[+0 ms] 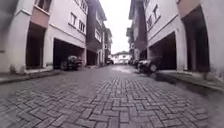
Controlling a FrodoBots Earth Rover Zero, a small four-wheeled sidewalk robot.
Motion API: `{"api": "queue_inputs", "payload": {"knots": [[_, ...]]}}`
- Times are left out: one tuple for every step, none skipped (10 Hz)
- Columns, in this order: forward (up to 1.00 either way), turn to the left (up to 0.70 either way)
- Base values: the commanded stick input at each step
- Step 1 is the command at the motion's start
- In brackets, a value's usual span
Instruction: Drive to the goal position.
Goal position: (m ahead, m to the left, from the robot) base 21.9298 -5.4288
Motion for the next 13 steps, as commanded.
{"api": "queue_inputs", "payload": {"knots": [[0.7, 0.0], [0.7, 0.0], [0.7, 0.0], [0.7, 0.0], [0.7, 0.0], [0.7, 0.0], [0.7, 0.0], [0.7, 0.0], [0.7, 0.0], [0.7, 0.0], [0.7, 0.0], [0.7, 0.0], [0.7, 0.0]]}}
